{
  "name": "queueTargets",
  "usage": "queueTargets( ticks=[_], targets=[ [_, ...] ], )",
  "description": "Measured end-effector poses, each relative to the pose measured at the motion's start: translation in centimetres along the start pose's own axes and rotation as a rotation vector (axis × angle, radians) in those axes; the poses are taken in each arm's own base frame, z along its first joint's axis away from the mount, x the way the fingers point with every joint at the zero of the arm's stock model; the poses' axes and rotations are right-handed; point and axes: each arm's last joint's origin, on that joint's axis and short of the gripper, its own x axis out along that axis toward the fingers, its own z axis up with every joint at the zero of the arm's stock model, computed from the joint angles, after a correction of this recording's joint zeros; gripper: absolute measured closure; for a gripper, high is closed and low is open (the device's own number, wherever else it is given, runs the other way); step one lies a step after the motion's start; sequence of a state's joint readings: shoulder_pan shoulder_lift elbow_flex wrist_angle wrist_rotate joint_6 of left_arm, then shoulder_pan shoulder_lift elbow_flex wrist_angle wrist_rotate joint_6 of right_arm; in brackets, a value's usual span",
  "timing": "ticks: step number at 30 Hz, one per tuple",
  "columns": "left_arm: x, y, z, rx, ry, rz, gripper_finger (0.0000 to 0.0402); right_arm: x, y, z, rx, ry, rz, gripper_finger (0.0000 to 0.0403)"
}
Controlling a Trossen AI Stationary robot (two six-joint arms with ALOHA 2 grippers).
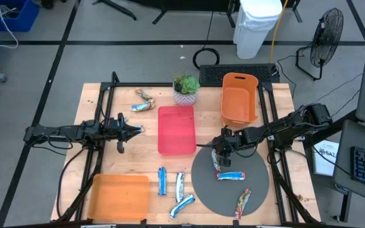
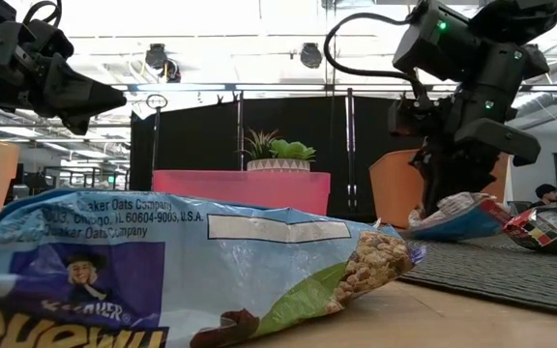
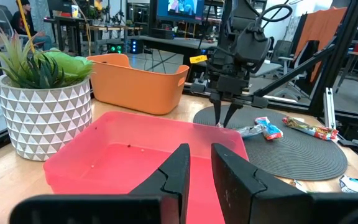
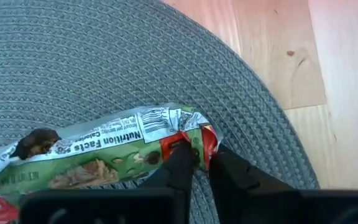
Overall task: Pick and place Granola Bars by type
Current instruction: Put the green/red granola bar into the top right orange bin
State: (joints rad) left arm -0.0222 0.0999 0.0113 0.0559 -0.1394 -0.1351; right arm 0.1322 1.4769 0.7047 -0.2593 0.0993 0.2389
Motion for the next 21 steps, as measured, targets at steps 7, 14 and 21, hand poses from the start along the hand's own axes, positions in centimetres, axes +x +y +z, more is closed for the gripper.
queueTargets(
  ticks=[7,14,21],
  targets=[
    [0.0,0.0,0.0,0.000,0.000,0.000,0.0330,-1.1,0.0,0.4,-0.018,-0.052,0.012,0.0391],
    [0.0,0.0,0.0,0.000,0.000,0.000,0.0330,-3.3,-0.1,0.9,-0.027,-0.149,0.032,0.0391],
    [0.0,0.0,0.0,0.000,0.000,0.000,0.0330,-6.5,-0.4,1.1,-0.047,-0.274,0.054,0.0391]
  ],
)
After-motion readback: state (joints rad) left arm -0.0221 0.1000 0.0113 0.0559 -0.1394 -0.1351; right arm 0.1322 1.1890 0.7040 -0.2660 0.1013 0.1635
